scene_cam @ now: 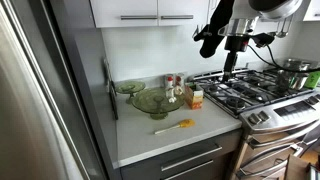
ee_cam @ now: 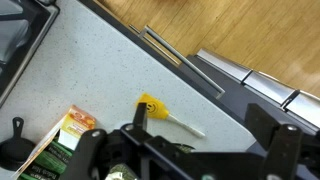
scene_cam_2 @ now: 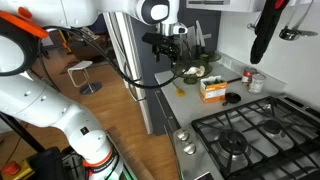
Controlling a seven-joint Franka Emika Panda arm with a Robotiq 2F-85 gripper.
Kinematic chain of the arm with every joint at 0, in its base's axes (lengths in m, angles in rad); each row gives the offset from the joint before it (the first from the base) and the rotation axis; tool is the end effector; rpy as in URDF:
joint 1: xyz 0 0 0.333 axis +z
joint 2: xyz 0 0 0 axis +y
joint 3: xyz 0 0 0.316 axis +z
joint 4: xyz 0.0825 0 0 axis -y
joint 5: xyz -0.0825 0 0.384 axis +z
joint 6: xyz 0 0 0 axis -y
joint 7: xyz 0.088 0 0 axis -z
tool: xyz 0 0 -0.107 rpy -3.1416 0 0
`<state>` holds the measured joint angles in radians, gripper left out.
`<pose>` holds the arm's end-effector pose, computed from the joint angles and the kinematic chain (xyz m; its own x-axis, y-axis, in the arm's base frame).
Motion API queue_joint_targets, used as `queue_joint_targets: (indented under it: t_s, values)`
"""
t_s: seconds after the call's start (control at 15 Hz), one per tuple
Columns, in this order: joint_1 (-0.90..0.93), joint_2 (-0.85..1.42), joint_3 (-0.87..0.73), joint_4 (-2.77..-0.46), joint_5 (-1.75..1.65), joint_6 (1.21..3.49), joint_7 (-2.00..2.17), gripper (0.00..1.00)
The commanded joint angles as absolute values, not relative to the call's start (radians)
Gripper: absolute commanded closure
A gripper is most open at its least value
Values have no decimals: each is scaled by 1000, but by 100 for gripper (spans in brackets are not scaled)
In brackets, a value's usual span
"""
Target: Open the top drawer and put the silicone spatula in it then close it
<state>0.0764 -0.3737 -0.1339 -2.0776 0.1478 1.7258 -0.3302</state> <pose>0.4438 -0.0201 0.5831 0.9653 0.2494 0.0781 0.2596 -0.9491 -0.1782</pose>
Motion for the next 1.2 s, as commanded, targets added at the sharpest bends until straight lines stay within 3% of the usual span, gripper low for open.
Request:
queue_joint_targets:
  t_s: [0.0,0.87,1.13]
  values:
    - [56,-372,-117,-2075,154,1722,-336,0]
    - [74,-335,-115,-2086,178,1727,-371,0]
    - [116,-245,-80,-2181,301,1840,-464,0]
